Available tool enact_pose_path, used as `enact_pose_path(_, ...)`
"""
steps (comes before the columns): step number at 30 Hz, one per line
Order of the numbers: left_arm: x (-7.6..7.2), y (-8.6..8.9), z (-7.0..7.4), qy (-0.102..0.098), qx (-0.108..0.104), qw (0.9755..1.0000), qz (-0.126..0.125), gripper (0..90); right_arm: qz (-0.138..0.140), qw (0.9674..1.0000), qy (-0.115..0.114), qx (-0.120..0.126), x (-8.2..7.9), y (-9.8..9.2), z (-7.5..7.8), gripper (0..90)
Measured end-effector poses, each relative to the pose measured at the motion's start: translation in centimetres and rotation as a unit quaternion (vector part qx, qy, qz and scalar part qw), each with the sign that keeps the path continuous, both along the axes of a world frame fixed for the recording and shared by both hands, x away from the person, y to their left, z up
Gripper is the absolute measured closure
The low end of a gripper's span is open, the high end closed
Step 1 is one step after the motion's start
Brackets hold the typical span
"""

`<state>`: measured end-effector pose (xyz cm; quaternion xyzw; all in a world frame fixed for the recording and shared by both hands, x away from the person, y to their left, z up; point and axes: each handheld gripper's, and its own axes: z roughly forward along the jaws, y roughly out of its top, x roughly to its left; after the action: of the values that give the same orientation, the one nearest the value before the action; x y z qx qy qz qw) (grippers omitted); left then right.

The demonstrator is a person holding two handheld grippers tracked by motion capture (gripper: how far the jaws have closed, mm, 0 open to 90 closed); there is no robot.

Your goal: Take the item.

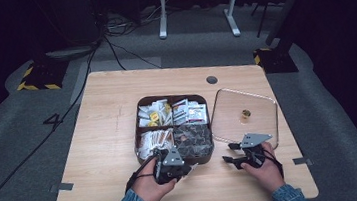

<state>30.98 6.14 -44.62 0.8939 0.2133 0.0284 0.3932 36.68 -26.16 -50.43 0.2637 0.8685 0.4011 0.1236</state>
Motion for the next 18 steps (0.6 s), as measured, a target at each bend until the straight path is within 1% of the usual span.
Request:
enact_pose_path(2,0.0,-0.2,-0.2,0.003,0.004,1.0000,-0.005,90.0,0.000,1.0000,0.000,-0.001,0.0,0.0,0.0,42.4)
enact_pose_path(4,0.0,-0.4,-0.5,0.007,0.000,0.9999,-0.011,90.0,0.000,1.0000,0.002,0.000,0.0,0.0,0.0,42.4)
enact_pose_path(6,0.0,-0.5,-1.0,0.019,-0.009,0.9996,-0.016,90.0,0.000,1.0000,0.002,0.000,0.0,0.0,0.0,42.4)
enact_pose_path(11,-0.1,-1.0,-1.5,0.039,-0.019,0.9988,-0.025,90.0,0.000,1.0000,0.001,0.000,0.0,0.0,0.0,42.4)
enact_pose_path(12,0.0,-1.0,-1.7,0.047,-0.023,0.9982,-0.030,89.9,0.001,1.0000,0.001,0.000,0.0,0.0,0.0,42.4)
enact_pose_path(13,0.0,-1.1,-1.8,0.055,-0.033,0.9974,-0.033,87.0,0.001,1.0000,0.001,0.000,0.0,0.0,0.0,42.4)
enact_pose_path(14,-0.1,-1.2,-1.9,0.065,-0.044,0.9963,-0.036,80.4,0.001,1.0000,0.000,0.000,0.0,0.0,0.0,42.4)
enact_pose_path(16,-0.3,-1.2,-1.8,0.077,-0.063,0.9942,-0.041,70.2,0.001,1.0000,0.001,0.000,0.0,0.0,0.0,42.4)
enact_pose_path(17,-0.3,-1.3,-1.7,0.077,-0.069,0.9938,-0.042,63.5,0.001,1.0000,0.001,0.000,0.0,0.0,0.0,42.4)
enact_pose_path(18,-0.4,-1.2,-1.6,0.074,-0.069,0.9940,-0.041,60.4,0.001,1.0000,0.001,0.000,0.0,0.0,0.0,42.4)
